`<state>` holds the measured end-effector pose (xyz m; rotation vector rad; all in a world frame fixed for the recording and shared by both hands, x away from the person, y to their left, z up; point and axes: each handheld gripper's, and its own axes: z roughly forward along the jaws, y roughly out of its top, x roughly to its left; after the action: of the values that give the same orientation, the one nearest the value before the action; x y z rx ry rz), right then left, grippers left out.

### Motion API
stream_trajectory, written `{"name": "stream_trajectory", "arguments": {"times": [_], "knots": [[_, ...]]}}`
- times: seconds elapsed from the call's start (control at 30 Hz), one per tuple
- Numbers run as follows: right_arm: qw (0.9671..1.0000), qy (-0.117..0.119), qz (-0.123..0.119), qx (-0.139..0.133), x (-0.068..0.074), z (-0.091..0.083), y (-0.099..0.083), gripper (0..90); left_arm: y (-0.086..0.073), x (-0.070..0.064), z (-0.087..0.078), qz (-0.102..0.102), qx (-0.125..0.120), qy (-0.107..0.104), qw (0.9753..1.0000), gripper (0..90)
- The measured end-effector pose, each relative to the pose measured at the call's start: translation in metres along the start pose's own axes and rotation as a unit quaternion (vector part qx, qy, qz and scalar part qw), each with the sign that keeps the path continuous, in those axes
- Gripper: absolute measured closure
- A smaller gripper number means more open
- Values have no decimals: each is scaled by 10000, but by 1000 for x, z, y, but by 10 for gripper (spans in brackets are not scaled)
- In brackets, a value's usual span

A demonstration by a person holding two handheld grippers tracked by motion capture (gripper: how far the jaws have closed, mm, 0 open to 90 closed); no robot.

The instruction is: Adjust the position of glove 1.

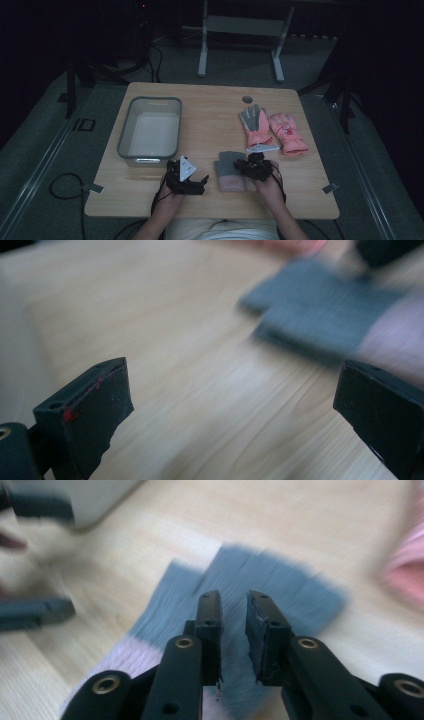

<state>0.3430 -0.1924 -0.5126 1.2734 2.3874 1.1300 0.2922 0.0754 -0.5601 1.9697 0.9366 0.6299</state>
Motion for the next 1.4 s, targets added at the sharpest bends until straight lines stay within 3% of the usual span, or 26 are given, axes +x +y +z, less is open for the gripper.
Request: {"name": "stream_trajectory", "arguments": {"times": [0.03,0.1,0.23,0.3,0.33,0.4,0.43,0.5,0.6,0.7,0.77,0.87,0.97,1.13,1.2,1.23,1.3,1.37,1.4], "knots": [[10000,0,0,0,0,0,0,752,0,0,0,0,0,0,10000,37],[9997,-65,-108,-228,-11,-15,12,717,6,-4,-5,-93,-62,-446,9989,46],[9989,16,-223,-403,-26,-25,23,673,22,-21,-12,309,-134,-931,9951,57],[9990,147,-196,-385,-34,-24,27,646,27,-25,-12,330,-269,-1473,9882,56],[9991,174,-191,-342,-36,-22,29,633,29,-28,-10,424,-234,-1626,9855,57],[9992,195,-240,-267,-38,-16,32,632,34,-36,-6,766,-214,-1836,9798,59],[9990,258,-254,-251,-39,-12,34,632,35,-38,-4,842,-216,-1898,9780,75],[9990,278,-301,-172,-39,-4,36,633,38,-44,1,1145,-209,-2074,9713,140],[9989,293,-366,-36,-38,10,36,624,39,-52,12,1606,10,-2295,9600,173],[9989,258,-372,102,-39,22,33,595,36,-57,24,1998,332,-2337,9510,213],[9991,182,-351,161,-42,27,29,576,33,-60,26,2197,347,-2239,9489,248],[9993,37,-210,313,-49,33,23,559,33,-60,26,2328,345,-2132,9482,307],[9990,69,-56,440,-55,37,16,523,32,-62,27,2437,382,-2011,9480,363],[9982,165,-5,577,-57,42,10,429,29,-69,27,2840,434,-1719,9423,392],[9982,102,-51,589,-57,44,9,403,27,-75,27,3114,439,-1485,9376,428],[9983,102,-56,579,-57,44,8,403,27,-77,27,3192,446,-1383,9365,443],[9983,135,-56,566,-57,43,8,441,28,-77,27,3204,434,-1273,9377,524],[9981,231,-41,566,-56,43,8,531,30,-75,27,3061,426,-1330,9417,570],[9979,305,-8,578,-55,44,8,559,31,-73,27,3043,428,-1355,9419,601]]}}
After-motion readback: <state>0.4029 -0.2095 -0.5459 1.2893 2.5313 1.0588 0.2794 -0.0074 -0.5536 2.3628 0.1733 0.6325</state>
